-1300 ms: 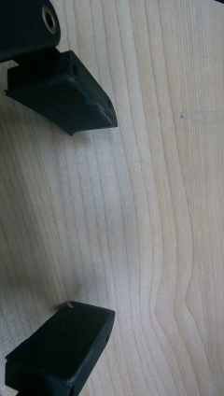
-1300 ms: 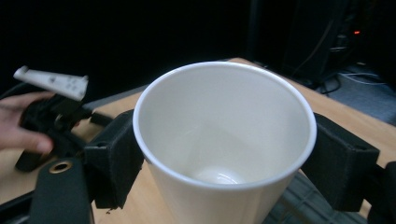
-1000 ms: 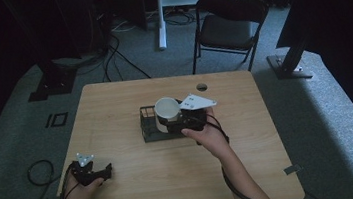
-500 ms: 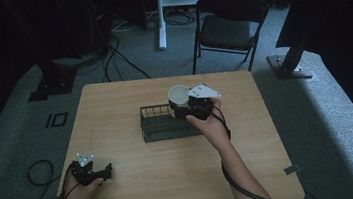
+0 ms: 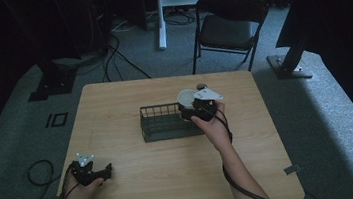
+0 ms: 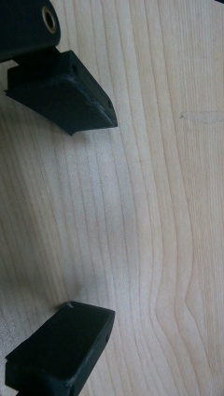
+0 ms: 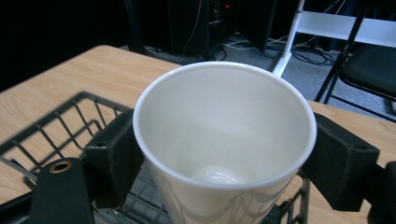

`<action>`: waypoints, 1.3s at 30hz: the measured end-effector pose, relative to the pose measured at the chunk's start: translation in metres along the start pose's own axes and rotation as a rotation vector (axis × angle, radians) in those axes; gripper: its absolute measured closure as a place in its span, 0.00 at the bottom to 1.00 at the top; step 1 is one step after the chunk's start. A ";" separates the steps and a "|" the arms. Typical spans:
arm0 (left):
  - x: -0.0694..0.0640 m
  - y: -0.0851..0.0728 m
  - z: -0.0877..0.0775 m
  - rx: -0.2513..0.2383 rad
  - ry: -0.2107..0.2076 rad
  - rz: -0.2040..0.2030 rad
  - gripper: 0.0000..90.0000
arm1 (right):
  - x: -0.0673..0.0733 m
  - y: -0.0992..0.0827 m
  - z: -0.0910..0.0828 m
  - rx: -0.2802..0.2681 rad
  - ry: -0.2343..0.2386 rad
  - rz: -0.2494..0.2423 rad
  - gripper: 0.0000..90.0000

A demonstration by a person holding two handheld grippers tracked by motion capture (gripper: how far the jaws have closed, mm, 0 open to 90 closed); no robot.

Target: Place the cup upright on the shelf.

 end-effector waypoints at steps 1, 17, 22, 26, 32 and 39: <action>0.000 0.000 0.000 0.000 0.000 0.000 0.10 | -0.001 -0.002 0.001 0.005 -0.003 -0.003 0.22; 0.000 0.000 0.000 0.000 0.000 0.000 0.10 | -0.005 -0.022 0.009 0.037 -0.005 0.007 0.22; 0.000 0.000 0.000 0.000 0.000 0.000 0.10 | -0.005 -0.023 0.009 0.028 -0.010 0.003 0.22; 0.000 0.000 0.000 0.000 0.000 0.000 0.10 | -0.005 -0.023 0.009 0.029 -0.012 0.009 0.21; 0.000 0.000 0.000 0.000 0.000 0.000 0.10 | -0.004 -0.022 0.008 0.036 -0.012 0.001 0.17; 0.000 0.000 0.000 0.000 0.000 0.000 0.10 | -0.003 -0.022 0.002 0.039 0.012 -0.002 0.13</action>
Point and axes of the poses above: each handheld gripper's, and its own axes: z roughly forward along the jaws, y roughly out of its top, x roughly to its left, the point moved 8 cm from there along z, roughly forward along the jaws, and after that the axes turned 13 degrees about -y, right-handed, at the moved point
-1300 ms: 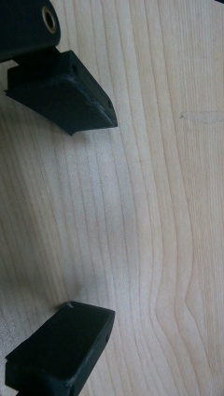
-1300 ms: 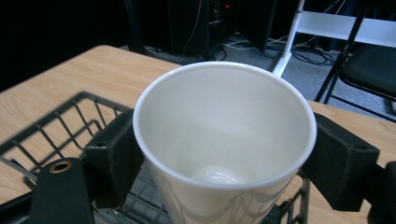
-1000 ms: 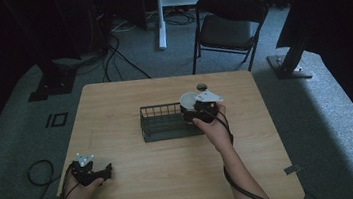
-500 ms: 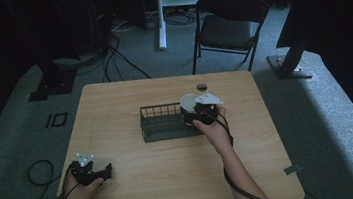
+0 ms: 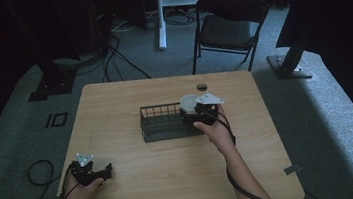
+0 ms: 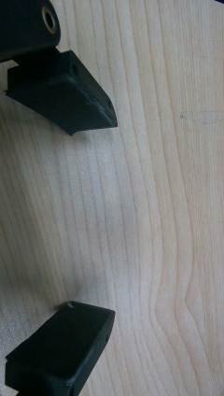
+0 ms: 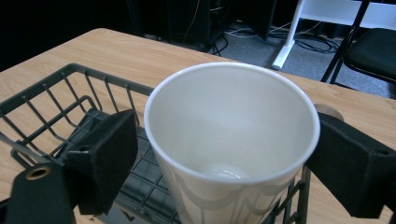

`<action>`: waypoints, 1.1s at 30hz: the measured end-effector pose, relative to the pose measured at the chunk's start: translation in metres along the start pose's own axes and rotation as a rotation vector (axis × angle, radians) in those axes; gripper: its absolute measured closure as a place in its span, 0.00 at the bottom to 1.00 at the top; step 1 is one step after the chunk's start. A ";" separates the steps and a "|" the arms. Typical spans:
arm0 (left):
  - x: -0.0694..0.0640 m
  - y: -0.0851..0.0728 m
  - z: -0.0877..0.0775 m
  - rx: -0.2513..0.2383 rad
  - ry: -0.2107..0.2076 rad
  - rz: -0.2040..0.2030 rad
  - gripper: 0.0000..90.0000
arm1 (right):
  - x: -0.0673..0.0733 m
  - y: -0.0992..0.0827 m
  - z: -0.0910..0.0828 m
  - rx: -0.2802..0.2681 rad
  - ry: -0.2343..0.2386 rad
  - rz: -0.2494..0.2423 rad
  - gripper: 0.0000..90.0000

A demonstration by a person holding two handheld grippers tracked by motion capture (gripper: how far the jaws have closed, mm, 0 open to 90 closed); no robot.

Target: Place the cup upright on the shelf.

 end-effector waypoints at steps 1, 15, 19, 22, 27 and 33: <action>0.000 0.000 0.000 0.000 0.000 0.000 0.10 | 0.000 0.000 -0.001 -0.001 0.000 -0.002 0.13; 0.000 0.000 0.000 0.000 0.000 0.000 0.10 | -0.004 -0.004 -0.016 -0.009 0.011 -0.001 0.13; 0.000 0.000 0.000 0.001 0.000 0.000 0.10 | -0.007 -0.007 -0.021 -0.009 0.013 -0.014 0.13; 0.000 0.000 0.000 0.000 0.000 0.000 0.10 | -0.008 -0.010 -0.025 -0.012 0.021 -0.010 0.13; 0.000 0.000 0.000 0.001 0.000 0.001 0.10 | -0.012 -0.018 -0.029 -0.007 0.019 -0.011 0.13; 0.000 0.000 0.000 0.002 0.000 0.000 0.10 | -0.019 -0.025 -0.035 -0.014 0.017 0.003 0.13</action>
Point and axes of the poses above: each handheld gripper's, and its own axes: z roughly forward along the jaws, y roughly out of its top, x roughly to its left, the point moved 8 cm from there along z, roughly forward along the jaws, and after that the axes turned 13 degrees about -y, right-handed, at the moved point
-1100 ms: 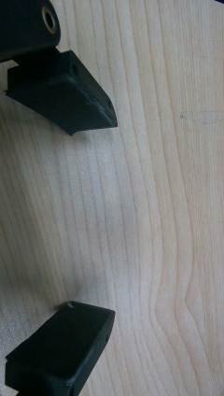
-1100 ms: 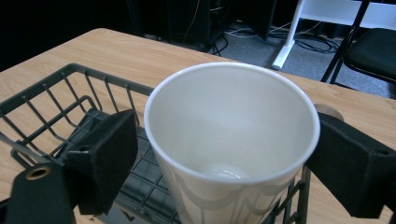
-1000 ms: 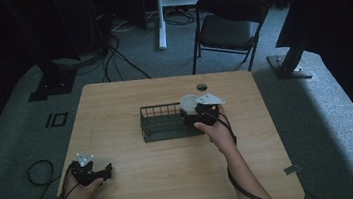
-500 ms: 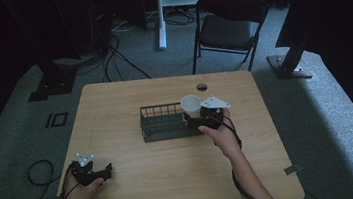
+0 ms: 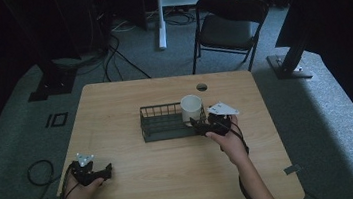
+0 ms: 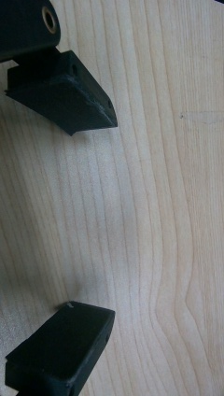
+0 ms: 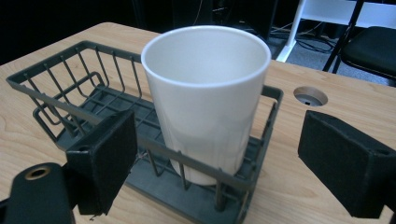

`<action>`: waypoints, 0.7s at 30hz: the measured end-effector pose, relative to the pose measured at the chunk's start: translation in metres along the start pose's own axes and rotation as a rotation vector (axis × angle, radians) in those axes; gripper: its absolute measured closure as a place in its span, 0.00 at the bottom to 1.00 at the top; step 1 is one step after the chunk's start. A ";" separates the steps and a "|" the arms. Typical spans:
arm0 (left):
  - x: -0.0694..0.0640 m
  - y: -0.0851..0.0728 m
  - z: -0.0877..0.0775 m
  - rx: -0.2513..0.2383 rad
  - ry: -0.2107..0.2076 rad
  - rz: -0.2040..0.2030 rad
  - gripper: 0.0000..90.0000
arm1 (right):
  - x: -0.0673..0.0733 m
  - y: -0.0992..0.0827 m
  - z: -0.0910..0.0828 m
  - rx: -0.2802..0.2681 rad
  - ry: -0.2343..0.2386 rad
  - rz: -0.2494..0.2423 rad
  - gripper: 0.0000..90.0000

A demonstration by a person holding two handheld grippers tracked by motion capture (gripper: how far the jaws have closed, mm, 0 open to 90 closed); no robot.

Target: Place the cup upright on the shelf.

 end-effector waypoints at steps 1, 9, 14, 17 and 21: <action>0.000 0.000 0.000 0.000 0.000 0.000 0.10 | -0.002 -0.002 -0.001 -0.001 -0.004 -0.003 0.13; 0.000 0.000 0.000 -0.001 0.000 0.000 0.10 | -0.014 -0.017 -0.009 0.008 -0.018 -0.009 0.13; 0.000 0.000 0.000 -0.002 0.000 -0.001 0.10 | -0.023 -0.030 -0.010 0.027 -0.033 -0.012 0.13; 0.000 0.000 0.000 0.000 0.000 0.001 0.10 | -0.029 -0.038 -0.011 0.043 -0.043 -0.010 0.13; 0.000 0.000 0.000 0.000 0.000 0.001 0.10 | -0.037 -0.048 -0.012 0.067 -0.053 0.004 0.13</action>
Point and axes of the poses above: each handheld gripper's, and its own axes: z roughly forward along the jaws, y roughly out of its top, x roughly to its left, the point moved 8 cm from there along z, roughly forward along the jaws, and after that the axes turned 13 degrees about -y, right-handed, at the moved point
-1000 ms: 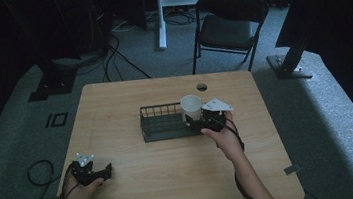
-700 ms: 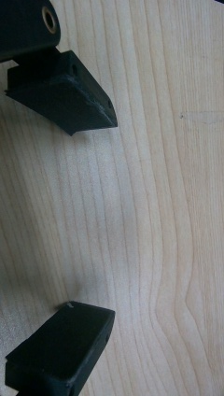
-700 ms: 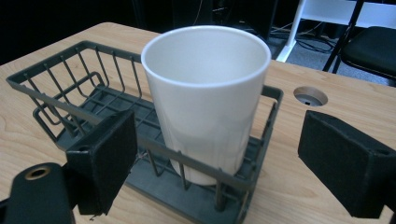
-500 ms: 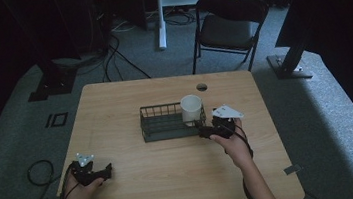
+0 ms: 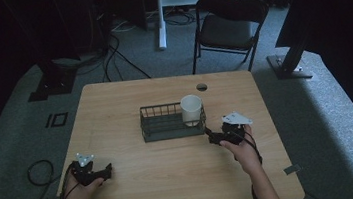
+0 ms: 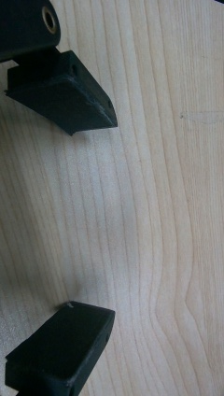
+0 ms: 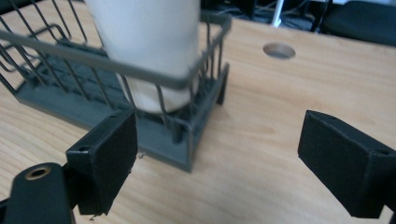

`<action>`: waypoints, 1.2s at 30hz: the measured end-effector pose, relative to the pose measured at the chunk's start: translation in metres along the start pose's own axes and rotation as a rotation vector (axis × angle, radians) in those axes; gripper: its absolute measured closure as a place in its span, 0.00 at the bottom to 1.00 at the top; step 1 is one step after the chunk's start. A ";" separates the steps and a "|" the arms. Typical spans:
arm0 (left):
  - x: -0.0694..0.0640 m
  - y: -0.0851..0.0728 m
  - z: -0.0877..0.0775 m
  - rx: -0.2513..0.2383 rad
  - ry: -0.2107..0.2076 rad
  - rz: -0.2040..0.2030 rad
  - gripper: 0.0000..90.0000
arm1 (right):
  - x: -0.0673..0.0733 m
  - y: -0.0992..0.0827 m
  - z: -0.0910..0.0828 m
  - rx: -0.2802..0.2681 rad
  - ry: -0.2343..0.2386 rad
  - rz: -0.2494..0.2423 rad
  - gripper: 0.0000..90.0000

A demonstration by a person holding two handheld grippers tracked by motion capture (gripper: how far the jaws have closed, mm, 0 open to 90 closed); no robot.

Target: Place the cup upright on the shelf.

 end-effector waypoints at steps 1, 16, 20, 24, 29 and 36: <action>0.000 0.000 0.000 0.000 0.000 0.000 0.10 | -0.002 -0.003 0.000 0.008 -0.003 0.006 0.13; 0.000 0.000 0.000 0.000 0.000 0.000 0.10 | -0.036 -0.042 -0.003 0.091 -0.058 0.032 0.13; 0.000 0.000 0.000 0.000 0.000 0.000 0.10 | -0.047 -0.051 -0.007 0.109 -0.077 0.041 0.13; 0.000 0.000 0.000 0.000 0.000 0.000 0.10 | -0.057 -0.059 -0.010 0.122 -0.094 0.049 0.13; 0.000 0.000 0.000 0.000 0.000 0.000 0.10 | -0.068 -0.068 -0.014 0.143 -0.119 0.053 0.13; 0.000 0.000 0.000 0.000 0.000 0.000 0.10 | -0.082 -0.077 -0.018 0.160 -0.164 0.076 0.13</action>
Point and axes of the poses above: each handheld gripper's, and its own axes: z roughly forward along the jaws, y roughly out of its top, x roughly to its left, the point moved 8 cm from there along z, roughly forward along the jaws, and after that the axes turned 13 degrees about -y, right-handed, at the moved point
